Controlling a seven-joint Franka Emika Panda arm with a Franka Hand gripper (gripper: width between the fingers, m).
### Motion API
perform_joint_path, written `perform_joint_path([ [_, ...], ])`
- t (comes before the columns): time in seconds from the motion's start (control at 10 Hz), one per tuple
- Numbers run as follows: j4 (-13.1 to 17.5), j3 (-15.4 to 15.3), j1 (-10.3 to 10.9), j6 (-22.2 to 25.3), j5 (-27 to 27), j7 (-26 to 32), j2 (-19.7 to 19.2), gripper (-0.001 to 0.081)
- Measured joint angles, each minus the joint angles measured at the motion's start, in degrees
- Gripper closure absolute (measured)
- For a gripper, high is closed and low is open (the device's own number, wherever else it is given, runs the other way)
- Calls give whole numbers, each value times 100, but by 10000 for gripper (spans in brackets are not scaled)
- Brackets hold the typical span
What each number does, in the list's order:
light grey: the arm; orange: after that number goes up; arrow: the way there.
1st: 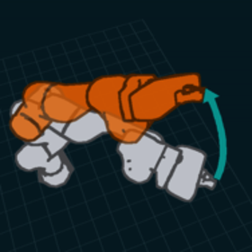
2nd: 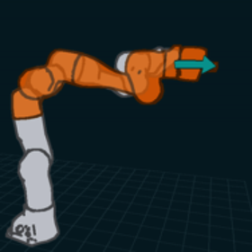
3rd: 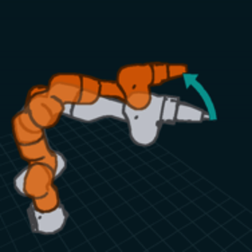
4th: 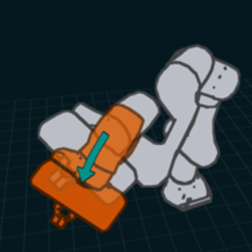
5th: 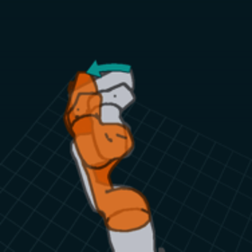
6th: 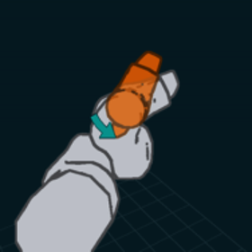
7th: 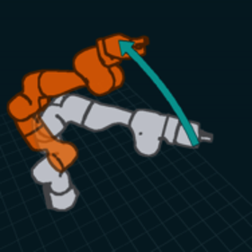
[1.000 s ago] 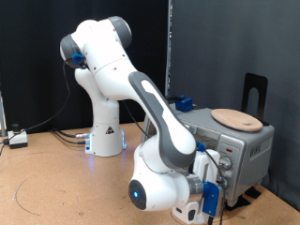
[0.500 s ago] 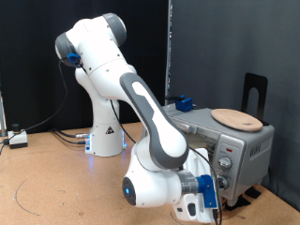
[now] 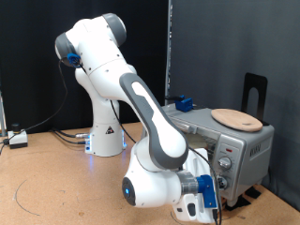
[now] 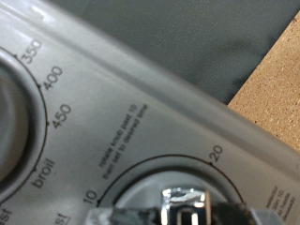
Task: Make a piece of toast with the oven
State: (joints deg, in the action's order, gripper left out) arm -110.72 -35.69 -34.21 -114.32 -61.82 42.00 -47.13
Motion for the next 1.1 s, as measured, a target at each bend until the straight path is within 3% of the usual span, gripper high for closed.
perform_joint_path([
  [0.1, 39, 10, 3, -34, 5, -40, 2, 706],
  [0.3, 171, 42, -5, -30, 41, -333, 26, 441],
  [0.4, 225, 69, -8, -18, 71, -452, 38, 441],
  [0.5, 275, 97, -22, 26, 103, -634, 55, 258],
  [0.6, 336, 140, -51, 140, 173, -917, 90, 258],
  [0.7, 408, 219, -83, 313, 320, -1401, 153, 107],
  [0.8, 480, 330, -104, 541, 500, -1953, 251, 107],
  [0.9, 563, 429, -124, 781, 645, -2484, 337, 17],
  [1.1, 752, 577, -217, 1346, 896, -3220, 457, 0],
])
